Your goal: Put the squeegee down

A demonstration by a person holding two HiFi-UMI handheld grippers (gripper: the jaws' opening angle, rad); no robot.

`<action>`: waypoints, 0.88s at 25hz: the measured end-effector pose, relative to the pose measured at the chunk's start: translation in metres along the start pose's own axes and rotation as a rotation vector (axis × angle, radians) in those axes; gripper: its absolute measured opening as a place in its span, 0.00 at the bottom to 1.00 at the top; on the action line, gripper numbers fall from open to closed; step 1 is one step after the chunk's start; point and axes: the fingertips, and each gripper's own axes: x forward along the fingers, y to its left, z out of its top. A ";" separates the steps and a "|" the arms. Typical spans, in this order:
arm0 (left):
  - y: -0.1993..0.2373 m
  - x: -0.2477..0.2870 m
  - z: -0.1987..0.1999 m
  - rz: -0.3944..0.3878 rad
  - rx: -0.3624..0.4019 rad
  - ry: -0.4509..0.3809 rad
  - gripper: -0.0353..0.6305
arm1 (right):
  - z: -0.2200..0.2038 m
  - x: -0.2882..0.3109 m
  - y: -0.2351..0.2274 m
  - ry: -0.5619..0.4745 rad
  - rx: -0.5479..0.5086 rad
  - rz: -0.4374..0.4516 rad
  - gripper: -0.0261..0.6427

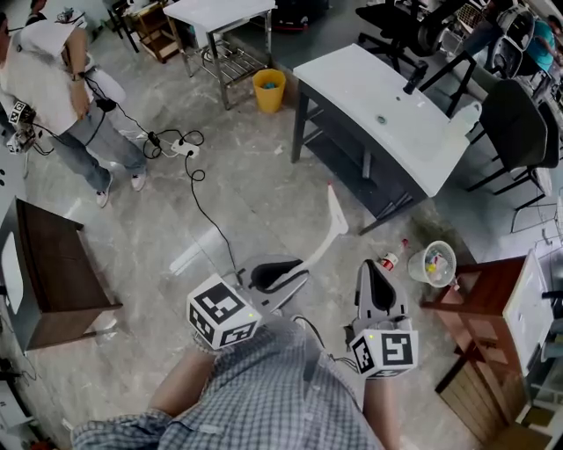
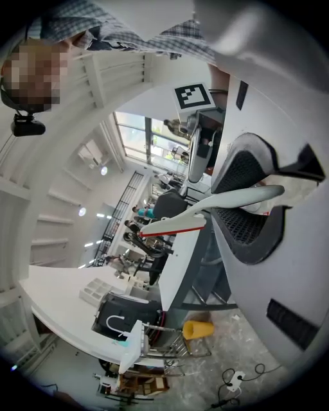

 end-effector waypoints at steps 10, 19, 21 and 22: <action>0.009 -0.024 0.001 -0.013 -0.005 -0.017 0.16 | 0.000 -0.009 0.007 -0.027 0.027 -0.073 0.05; 0.015 -0.032 -0.004 -0.020 -0.016 -0.026 0.16 | -0.011 -0.007 0.014 -0.009 0.024 -0.088 0.05; 0.018 -0.032 -0.002 -0.020 -0.025 -0.034 0.16 | -0.010 -0.004 0.015 -0.007 0.022 -0.086 0.05; 0.020 -0.032 -0.001 -0.019 -0.031 -0.038 0.16 | -0.010 -0.002 0.015 -0.006 0.021 -0.083 0.05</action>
